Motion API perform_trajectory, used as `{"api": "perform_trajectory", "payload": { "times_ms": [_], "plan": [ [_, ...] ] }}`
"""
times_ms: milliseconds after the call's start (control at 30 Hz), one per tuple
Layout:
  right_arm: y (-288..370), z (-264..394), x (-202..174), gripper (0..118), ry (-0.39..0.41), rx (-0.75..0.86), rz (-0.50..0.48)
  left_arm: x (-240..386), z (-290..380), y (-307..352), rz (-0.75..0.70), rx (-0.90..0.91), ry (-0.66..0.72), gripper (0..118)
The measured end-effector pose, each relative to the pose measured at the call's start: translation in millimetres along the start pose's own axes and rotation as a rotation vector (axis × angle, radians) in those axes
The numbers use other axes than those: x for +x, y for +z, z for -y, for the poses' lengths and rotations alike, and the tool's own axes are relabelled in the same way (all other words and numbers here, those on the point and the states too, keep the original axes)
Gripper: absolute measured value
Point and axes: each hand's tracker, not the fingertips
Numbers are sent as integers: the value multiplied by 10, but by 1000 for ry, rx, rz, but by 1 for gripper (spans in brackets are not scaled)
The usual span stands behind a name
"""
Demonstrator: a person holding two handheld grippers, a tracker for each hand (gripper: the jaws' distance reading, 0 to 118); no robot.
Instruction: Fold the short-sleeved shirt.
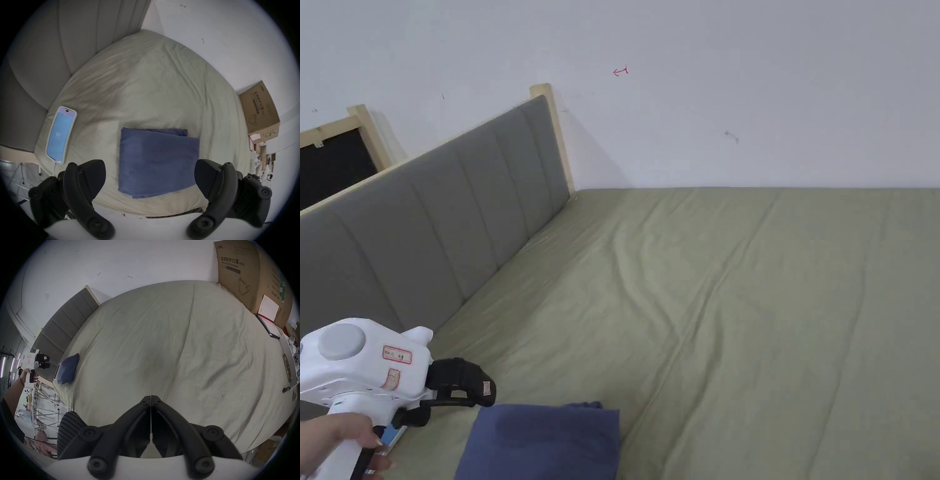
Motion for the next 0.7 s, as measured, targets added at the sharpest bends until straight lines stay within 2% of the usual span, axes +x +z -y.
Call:
{"api": "perform_trajectory", "payload": {
  "times_ms": [100, 133, 167, 267, 300, 433, 567, 700],
  "plan": [
    [77, 7, 33, 0, -5, 23, -8, 537, 228, -15, -17, 88, -48, 111],
    [106, 10, 34, 0, -4, 34, -4, 787, 337, -16, -18, 127, -76, 106],
    [140, 11, 48, 0, -4, 48, 0, 1007, 453, -50, -10, 170, -99, 90],
    [273, 6, 86, 0, -15, 98, -1, 1720, 803, -127, 197, 206, -155, 19],
    [327, -1, 85, 0, -18, 107, -2, 1927, 916, -190, 257, 202, -167, 13],
    [574, -30, 84, 0, -6, 161, -3, 2765, 1420, -240, 415, 239, -206, 1],
    [1008, -55, 10, 0, 12, 389, -17, 3435, 1725, 114, 526, 460, -298, 0],
    [1521, -81, -108, 0, 66, 733, -6, 3914, 1894, 604, 425, 763, -392, 0]
  ]
}}
